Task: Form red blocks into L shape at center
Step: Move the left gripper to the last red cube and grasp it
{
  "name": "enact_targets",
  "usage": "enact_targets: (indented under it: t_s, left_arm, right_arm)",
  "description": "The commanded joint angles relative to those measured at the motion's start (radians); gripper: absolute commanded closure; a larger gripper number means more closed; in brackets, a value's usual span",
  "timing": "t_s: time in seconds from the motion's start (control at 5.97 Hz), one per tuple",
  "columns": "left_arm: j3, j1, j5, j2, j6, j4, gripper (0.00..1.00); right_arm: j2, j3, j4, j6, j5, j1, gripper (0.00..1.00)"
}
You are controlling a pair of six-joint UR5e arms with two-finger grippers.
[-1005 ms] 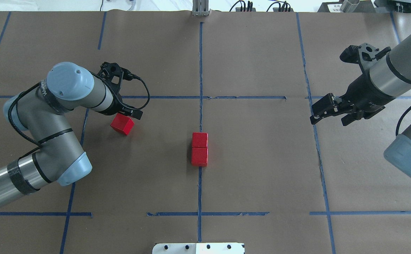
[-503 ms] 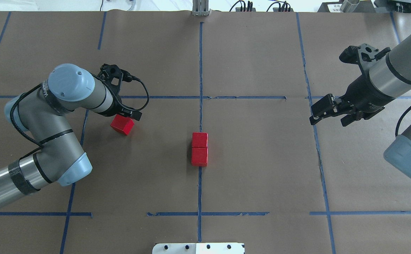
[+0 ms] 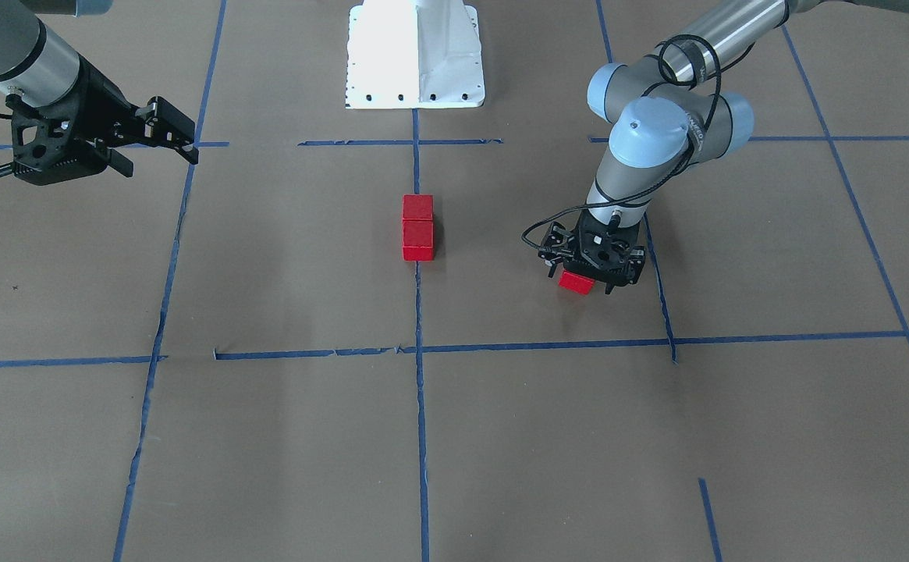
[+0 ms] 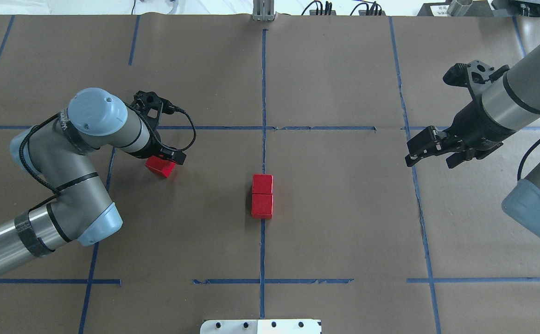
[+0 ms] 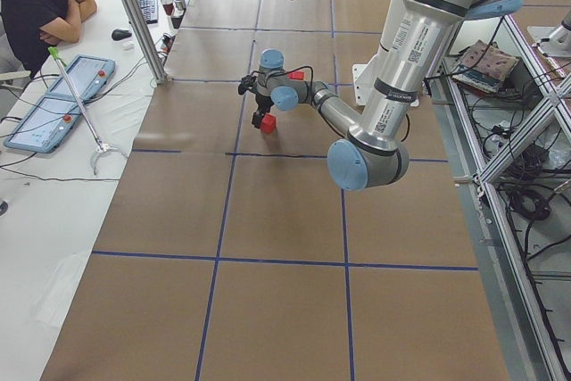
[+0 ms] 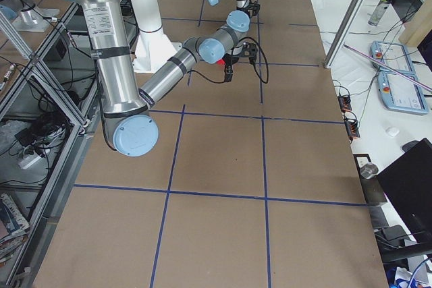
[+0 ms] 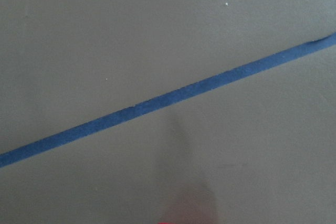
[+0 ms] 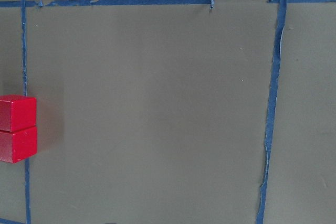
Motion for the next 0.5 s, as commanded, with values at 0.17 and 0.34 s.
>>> enact_targets:
  t_s: [0.17, 0.34]
  left_arm:
    - [0.01, 0.001, -0.062, 0.0, 0.0, 0.007, 0.12]
    - [0.015, 0.002, -0.063, -0.001, -0.002, 0.013, 0.52]
  right_arm:
    - [0.0, 0.001, 0.0, -0.001, 0.0, -0.004, 0.0]
    - [0.0, 0.003, 0.0, 0.001, 0.0, -0.004, 0.0]
